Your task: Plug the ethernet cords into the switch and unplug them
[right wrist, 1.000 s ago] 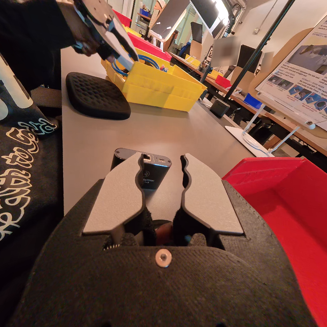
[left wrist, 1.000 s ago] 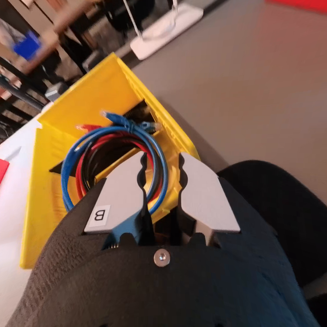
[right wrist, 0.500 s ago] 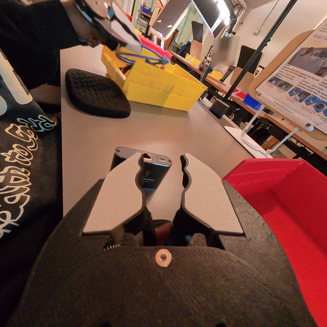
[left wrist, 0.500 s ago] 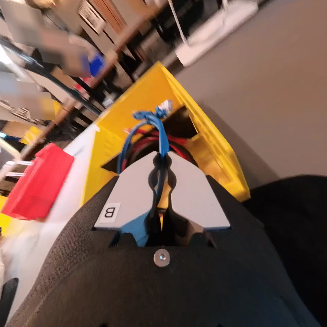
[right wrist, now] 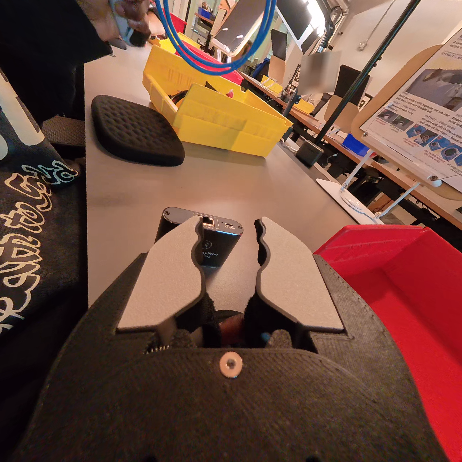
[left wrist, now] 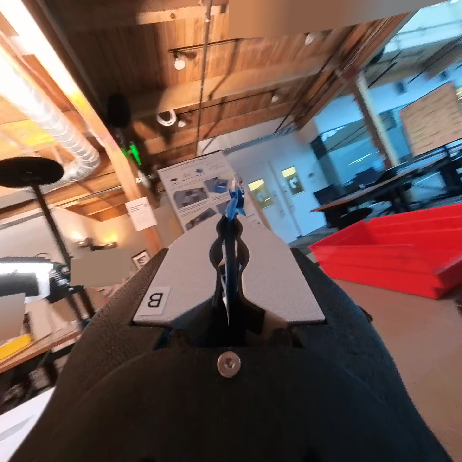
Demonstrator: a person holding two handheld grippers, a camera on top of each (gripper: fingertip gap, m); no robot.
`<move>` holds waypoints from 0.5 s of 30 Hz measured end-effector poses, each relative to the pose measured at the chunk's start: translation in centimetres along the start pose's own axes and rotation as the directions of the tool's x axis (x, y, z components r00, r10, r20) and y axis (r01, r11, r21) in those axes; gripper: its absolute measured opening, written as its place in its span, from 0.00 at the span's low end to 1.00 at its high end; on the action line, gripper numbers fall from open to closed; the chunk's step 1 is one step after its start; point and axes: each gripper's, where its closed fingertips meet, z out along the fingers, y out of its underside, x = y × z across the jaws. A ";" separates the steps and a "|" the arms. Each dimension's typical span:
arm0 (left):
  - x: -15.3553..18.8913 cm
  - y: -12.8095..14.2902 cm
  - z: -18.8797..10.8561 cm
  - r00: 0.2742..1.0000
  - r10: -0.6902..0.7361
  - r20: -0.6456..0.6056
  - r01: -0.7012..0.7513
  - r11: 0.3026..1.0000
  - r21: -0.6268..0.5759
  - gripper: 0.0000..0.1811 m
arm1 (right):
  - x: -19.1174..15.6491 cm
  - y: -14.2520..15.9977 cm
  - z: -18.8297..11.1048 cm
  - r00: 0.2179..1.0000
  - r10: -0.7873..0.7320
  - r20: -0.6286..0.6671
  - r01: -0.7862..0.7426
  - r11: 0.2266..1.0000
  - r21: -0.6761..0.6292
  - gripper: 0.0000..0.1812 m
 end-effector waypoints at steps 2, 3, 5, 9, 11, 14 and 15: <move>1.0 -0.3 0.2 0.997 -0.053 -0.047 0.054 0.998 0.025 0.03 | 0.0 0.0 0.0 1.000 -0.001 -0.002 0.001 1.000 0.002 0.22; 1.5 -0.4 0.2 0.994 -0.075 -0.078 0.078 0.996 0.037 0.03 | 0.1 -0.1 0.0 1.000 -0.002 -0.009 0.002 1.000 0.006 0.22; 2.3 -0.3 0.4 0.988 -0.111 -0.110 0.117 0.992 0.045 0.03 | 0.4 -0.4 -0.2 0.999 -0.011 -0.037 0.013 0.999 0.029 0.22; 4.6 0.2 0.8 0.980 -0.090 -0.179 0.097 0.995 0.031 0.03 | 1.3 -1.7 -0.5 0.990 -0.045 -0.137 0.060 0.992 0.110 0.21; 6.1 0.4 1.1 0.972 -0.068 -0.223 0.076 0.997 0.024 0.03 | 1.8 -2.6 -0.6 0.976 -0.066 -0.206 0.098 0.984 0.151 0.20; 8.5 0.6 1.3 0.957 -0.010 -0.290 0.016 1.000 0.018 0.03 | 1.8 -4.0 -0.4 0.958 -0.091 -0.273 0.150 0.968 0.204 0.20; 9.3 0.6 1.3 0.950 0.008 -0.312 0.000 1.000 0.026 0.03 | 1.6 -4.6 -0.3 0.954 -0.094 -0.285 0.161 0.961 0.223 0.20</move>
